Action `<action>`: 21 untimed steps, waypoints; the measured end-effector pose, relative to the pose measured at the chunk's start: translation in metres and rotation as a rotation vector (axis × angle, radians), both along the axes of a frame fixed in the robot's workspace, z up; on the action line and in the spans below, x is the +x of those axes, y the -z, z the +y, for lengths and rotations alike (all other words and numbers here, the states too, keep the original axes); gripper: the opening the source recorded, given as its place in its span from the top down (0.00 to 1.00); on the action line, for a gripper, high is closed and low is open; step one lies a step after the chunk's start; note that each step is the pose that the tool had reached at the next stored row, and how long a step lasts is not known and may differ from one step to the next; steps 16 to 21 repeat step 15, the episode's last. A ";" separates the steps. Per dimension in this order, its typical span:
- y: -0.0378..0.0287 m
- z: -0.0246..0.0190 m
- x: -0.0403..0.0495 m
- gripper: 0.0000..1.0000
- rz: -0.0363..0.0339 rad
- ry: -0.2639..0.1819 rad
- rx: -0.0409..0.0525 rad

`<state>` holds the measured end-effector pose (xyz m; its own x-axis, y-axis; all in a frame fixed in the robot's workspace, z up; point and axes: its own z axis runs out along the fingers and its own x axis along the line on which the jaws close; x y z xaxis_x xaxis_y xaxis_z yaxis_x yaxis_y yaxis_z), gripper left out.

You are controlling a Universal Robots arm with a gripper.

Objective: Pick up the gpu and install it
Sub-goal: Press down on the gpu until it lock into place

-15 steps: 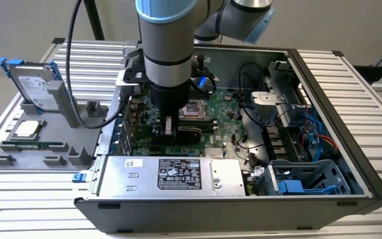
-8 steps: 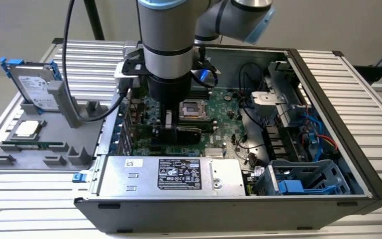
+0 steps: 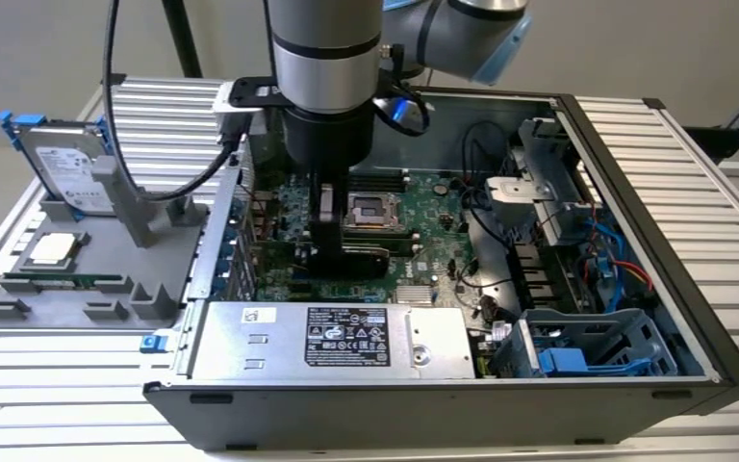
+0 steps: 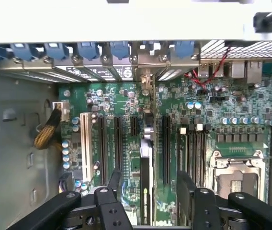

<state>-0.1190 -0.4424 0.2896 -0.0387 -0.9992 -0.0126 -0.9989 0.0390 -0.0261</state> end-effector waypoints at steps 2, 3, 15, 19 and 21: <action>-0.0057 0.0000 0.0000 0.00 0.0002 0.000 -0.0002; -0.0056 0.0000 0.0000 0.00 0.0000 0.000 0.0000; -0.0065 0.0000 0.0000 1.00 0.0000 0.000 0.0000; -0.0065 0.0000 0.0000 1.00 0.0000 0.000 0.0000; -0.0065 0.0000 0.0000 1.00 0.0000 0.000 0.0000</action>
